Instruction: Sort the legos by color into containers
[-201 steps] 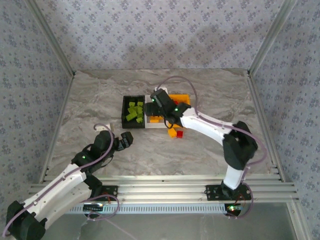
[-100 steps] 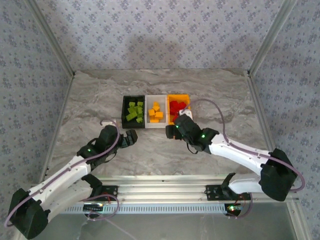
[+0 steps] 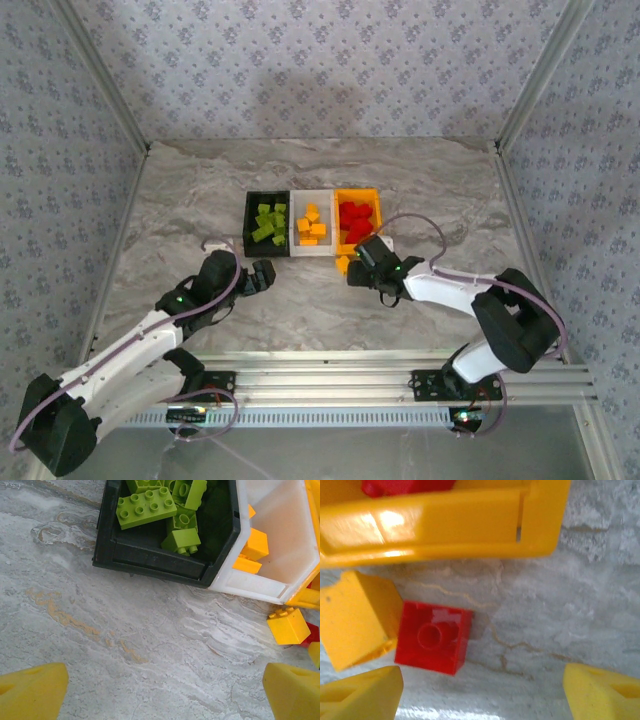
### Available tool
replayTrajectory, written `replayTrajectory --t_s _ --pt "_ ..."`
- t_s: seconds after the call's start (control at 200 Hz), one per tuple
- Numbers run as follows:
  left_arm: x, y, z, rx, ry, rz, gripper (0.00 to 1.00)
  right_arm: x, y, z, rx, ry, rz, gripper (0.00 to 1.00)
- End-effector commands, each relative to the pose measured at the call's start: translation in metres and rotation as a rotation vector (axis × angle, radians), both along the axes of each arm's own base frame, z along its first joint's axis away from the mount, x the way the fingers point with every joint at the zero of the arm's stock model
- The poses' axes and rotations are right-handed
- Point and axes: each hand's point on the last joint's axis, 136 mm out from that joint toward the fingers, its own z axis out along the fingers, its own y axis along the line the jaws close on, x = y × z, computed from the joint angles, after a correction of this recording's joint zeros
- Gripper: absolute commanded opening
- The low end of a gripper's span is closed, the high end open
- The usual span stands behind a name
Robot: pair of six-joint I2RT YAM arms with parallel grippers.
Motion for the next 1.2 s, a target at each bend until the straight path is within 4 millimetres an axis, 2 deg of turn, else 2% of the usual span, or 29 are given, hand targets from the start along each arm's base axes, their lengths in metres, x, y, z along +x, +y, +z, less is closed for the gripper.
replayTrajectory --t_s 0.0,0.14,0.255,0.39,0.495,0.59,0.79,0.884,0.959,1.069,1.194 --pt "0.003 -0.005 0.004 -0.025 -0.021 -0.013 1.00 0.015 0.006 0.017 0.062 -0.086 -0.034 0.85" --pt "0.002 -0.005 0.001 -0.030 -0.017 -0.009 1.00 0.016 -0.004 0.021 0.060 -0.101 -0.083 0.84" --pt "0.002 -0.004 0.000 -0.028 -0.018 -0.008 1.00 0.021 -0.015 0.013 0.045 -0.076 -0.130 0.78" --pt "0.002 -0.004 0.001 -0.028 -0.018 -0.009 1.00 0.020 -0.019 0.000 0.009 -0.031 -0.142 0.70" --pt "0.002 -0.003 0.000 -0.025 -0.017 -0.004 1.00 0.011 -0.023 -0.015 -0.010 0.012 -0.146 0.67" --pt "0.002 -0.002 -0.001 -0.022 -0.019 0.000 1.00 0.000 -0.036 -0.025 -0.045 0.050 -0.188 0.65" --pt "0.004 -0.003 0.001 -0.020 -0.028 -0.001 1.00 -0.028 -0.074 -0.018 -0.111 0.057 -0.272 0.64" --pt "0.005 -0.003 -0.001 -0.018 -0.027 -0.001 1.00 -0.037 -0.086 -0.012 -0.115 0.058 -0.289 0.64" --pt "0.005 -0.003 -0.003 -0.016 -0.021 -0.003 1.00 -0.028 -0.081 0.003 -0.090 0.003 -0.254 0.66" --pt "0.005 -0.005 -0.004 -0.019 -0.018 -0.006 1.00 -0.015 -0.054 0.019 -0.026 -0.036 -0.139 0.81" --pt "0.006 -0.005 -0.004 -0.021 -0.017 -0.004 1.00 -0.008 -0.038 0.007 -0.017 0.014 -0.102 0.84"
